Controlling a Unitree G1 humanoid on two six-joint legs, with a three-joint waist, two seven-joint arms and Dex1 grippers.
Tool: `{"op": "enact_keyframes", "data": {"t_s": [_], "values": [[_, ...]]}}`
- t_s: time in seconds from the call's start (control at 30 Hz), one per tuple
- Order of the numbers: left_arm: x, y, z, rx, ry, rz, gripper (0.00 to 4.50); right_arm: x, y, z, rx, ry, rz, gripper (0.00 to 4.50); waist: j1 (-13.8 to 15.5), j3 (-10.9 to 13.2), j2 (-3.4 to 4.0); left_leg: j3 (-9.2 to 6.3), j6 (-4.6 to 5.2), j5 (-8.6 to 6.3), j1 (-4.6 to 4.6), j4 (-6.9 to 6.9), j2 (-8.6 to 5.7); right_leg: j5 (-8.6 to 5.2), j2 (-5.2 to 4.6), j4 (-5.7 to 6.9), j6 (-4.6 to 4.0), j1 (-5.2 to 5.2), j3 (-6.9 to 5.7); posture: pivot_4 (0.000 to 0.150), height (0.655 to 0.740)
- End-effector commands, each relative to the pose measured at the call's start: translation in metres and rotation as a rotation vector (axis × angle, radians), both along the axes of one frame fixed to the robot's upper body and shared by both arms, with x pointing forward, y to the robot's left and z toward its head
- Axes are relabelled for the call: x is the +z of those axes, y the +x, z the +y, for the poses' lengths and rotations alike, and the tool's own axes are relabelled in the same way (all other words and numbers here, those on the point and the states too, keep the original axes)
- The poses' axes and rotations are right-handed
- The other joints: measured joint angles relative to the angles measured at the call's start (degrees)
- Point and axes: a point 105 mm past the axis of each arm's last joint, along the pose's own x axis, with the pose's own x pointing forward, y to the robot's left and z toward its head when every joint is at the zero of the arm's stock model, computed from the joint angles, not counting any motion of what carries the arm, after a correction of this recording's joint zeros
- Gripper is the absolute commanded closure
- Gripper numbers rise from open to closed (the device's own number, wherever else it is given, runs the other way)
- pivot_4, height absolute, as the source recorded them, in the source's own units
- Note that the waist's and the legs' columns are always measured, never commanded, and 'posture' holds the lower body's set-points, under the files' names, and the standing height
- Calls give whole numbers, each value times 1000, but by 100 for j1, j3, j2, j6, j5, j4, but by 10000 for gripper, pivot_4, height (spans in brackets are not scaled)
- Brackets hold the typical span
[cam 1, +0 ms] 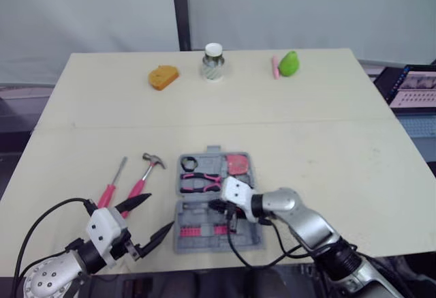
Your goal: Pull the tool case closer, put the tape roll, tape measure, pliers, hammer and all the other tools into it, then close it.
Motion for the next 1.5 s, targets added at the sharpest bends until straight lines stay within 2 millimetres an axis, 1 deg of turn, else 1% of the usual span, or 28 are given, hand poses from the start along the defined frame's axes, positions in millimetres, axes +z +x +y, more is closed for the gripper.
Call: {"op": "enact_keyframes", "data": {"t_s": [0.03,0.07,0.13,0.2,0.27,0.4,0.43,0.5,0.57,0.63,0.67,0.7,0.73,0.77,0.8,0.83,0.9,0.93,1.0,1.03,1.07,1.13,1.2,1.23,1.27,1.37,1.5], "values": [[9,9,8,20,-10,-8,0,42,6,-16,10,147,-5,44673,-7,8,6,2,0,0,-3,1,1,0,0,-2,0,-2,1,1500,7400],[11,15,14,37,-7,1,0,59,6,-28,11,190,-4,44673,5,15,12,3,0,0,-4,3,1,0,0,-2,0,-2,1,1500,7400],[15,22,25,73,-1,13,0,81,6,-53,-7,233,12,44673,31,24,25,0,0,0,-7,7,1,0,0,-1,0,-3,1,1500,7400],[19,29,42,128,-5,26,0,89,10,-84,-74,217,17,44673,47,26,23,-1,1,0,-6,4,1,0,1,-1,0,-3,-1,1500,7400],[18,32,64,197,11,54,0,88,13,-123,-182,175,28,44673,75,28,21,0,3,-2,-4,-2,1,0,1,-2,0,-2,-4,1500,7400],[19,35,109,336,50,56,0,73,13,-195,-412,87,44,44673,99,35,12,14,4,-2,-3,-3,1,0,0,-7,0,-3,-7,1500,7400],[20,36,120,366,55,49,0,69,12,-212,-465,66,46,42387,99,35,12,17,4,-2,-3,-1,2,0,0,-7,0,-3,-7,1500,7400],[23,36,138,402,62,45,0,65,7,-234,-537,49,53,36520,100,37,12,18,4,-2,-2,2,3,0,0,-4,0,-3,-7,1500,7400],[26,35,153,426,72,34,0,63,4,-251,-598,52,53,27181,98,38,13,20,4,-2,-1,1,3,0,0,-4,0,-4,-6,1500,7400],[26,34,158,415,86,32,0,61,3,-259,-624,45,47,16428,93,38,13,22,4,-2,-1,0,4,0,0,-5,0,-5,-6,1500,7400],[27,35,156,393,82,31,0,62,3,-258,-621,45,39,11560,85,38,14,22,4,-2,0,0,4,0,0,-4,0,-5,-6,1500,7400],[27,36,150,361,82,31,0,64,5,-255,-613,54,29,5580,80,39,15,26,4,-2,0,-1,5,0,0,-4,0,-6,-6,1500,7400],[27,37,142,321,79,30,0,67,7,-249,-593,61,19,3007,79,42,17,27,4,-2,0,-1,5,0,0,-4,0,-6,-5,1500,7400],[26,38,131,269,77,33,0,69,9,-239,-559,68,9,960,80,43,19,27,4,-2,1,-1,6,0,0,-4,0,-6,-5,1500,7400],[25,39,120,222,75,39,0,72,10,-226,-515,75,-1,960,79,44,20,27,4,-2,1,0,7,0,0,-3,0,-7,-5,1500,7400],[22,39,106,166,74,45,0,77,12,-210,-465,95,-12,960,78,45,21,27,3,-2,1,0,9,0,0,-2,0,-7,-5,1500,7400],[17,39,76,55,72,58,0,84,10,-171,-351,129,-22,960,77,45,22,25,2,-1,1,1,10,0,1,-1,0,-8,-4,1500,7400],[14,37,59,1,69,64,0,85,9,-154,-300,123,-32,5183,79,45,23,24,2,-1,0,1,11,0,1,0,0,-8,-4,1500,7400],[8,31,29,-102,63,77,0,84,8,-121,-216,108,-54,8275,82,46,23,21,2,-1,-2,1,10,0,0,-1,0,-9,-4,1500,7400],[6,27,19,-133,58,83,0,83,7,-109,-190,103,-57,12599,82,47,23,18,2,-2,-3,0,9,0,0,0,0,-9,-5,1500,7400],[3,23,8,-170,61,90,0,80,3,-96,-141,84,-59,18028,82,47,23,18,2,-2,-3,1,7,0,-1,0,0,-9,-4,1500,7400],[-1,14,-7,-220,62,102,0,75,-2,-79,-89,51,-64,27658,90,48,23,16,2,-2,-6,1,7,0,0,0,0,-11,-4,1500,7400],[-7,2,-24,-276,53,116,0,67,-1,-59,-51,20,-71,38819,92,48,22,15,2,-2,-7,2,5,0,0,0,0,-11,-4,1500,7400],[-10,-3,-30,-298,53,125,0,63,0,-50,-41,13,-67,43046,89,48,20,16,2,-2,-6,3,5,0,0,0,0,-10,-3,1500,7400],[-12,-7,-34,-308,50,128,0,57,-1,-42,-17,-12,-71,44126,85,49,23,17,2,-2,-6,4,6,0,0,-1,0,-10,-4,1500,7400],[-16,-13,-39,-311,52,131,0,48,1,-26,9,-43,-79,44126,96,51,25,15,2,-2,-6,4,6,0,1,1,-1,-12,-4,1500,7400],[-17,-15,-41,-283,39,114,0,34,4,-9,37,-93,-93,44126,91,51,25,15,2,-2,-7,7,4,0,0,1,-1,-11,-4,1500,7400]]}}
